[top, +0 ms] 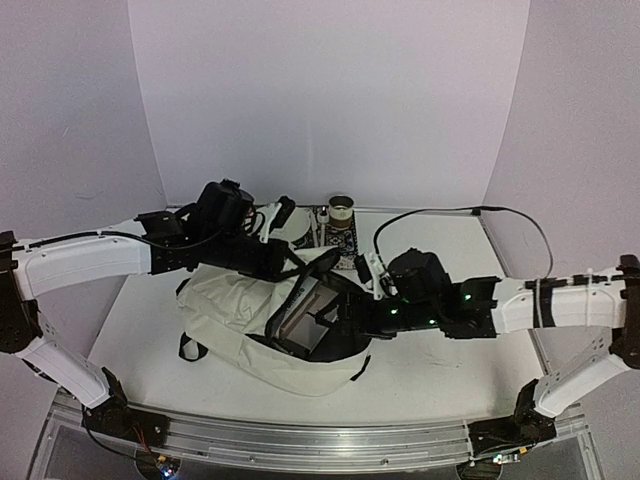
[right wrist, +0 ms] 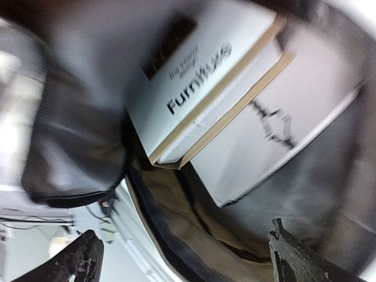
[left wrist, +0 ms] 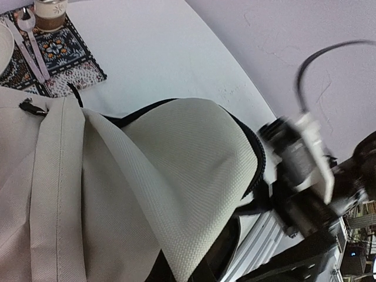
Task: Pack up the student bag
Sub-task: Place the largest pocket of the bag in the student bag.
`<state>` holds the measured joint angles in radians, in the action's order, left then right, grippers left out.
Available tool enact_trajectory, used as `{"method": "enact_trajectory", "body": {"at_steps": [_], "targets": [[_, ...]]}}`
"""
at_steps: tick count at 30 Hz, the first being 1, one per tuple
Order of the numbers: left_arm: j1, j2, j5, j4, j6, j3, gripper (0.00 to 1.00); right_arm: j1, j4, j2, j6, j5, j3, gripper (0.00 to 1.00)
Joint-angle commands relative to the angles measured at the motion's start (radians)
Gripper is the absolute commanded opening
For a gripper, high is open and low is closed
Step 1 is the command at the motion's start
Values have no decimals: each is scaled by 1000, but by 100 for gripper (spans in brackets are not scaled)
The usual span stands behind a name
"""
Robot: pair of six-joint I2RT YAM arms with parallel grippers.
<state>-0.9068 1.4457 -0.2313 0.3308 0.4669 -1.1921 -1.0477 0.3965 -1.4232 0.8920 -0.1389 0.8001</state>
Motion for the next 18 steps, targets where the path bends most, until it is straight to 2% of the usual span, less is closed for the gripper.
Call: {"method": "enact_trajectory", "body": {"at_steps": [1, 6, 9, 11, 14, 18], "targets": [[-35, 20, -66, -35, -19, 40, 4, 8, -295, 165, -245, 229, 2, 98], [-90, 53, -71, -36, -11, 76, 10, 21, -452, 253, -351, 323, 37, 98], [-133, 79, -76, -39, -15, 83, 19, 47, -524, 247, -401, 333, 92, 98], [-150, 88, -90, -36, -19, 88, 36, 83, -545, 228, -422, 315, 120, 98], [-156, 69, -102, -36, -25, 97, 55, 180, -556, 193, -434, 231, 160, 98], [-156, 36, -145, -22, -59, 98, 69, 268, -553, 121, -465, 165, 218, 98]]}}
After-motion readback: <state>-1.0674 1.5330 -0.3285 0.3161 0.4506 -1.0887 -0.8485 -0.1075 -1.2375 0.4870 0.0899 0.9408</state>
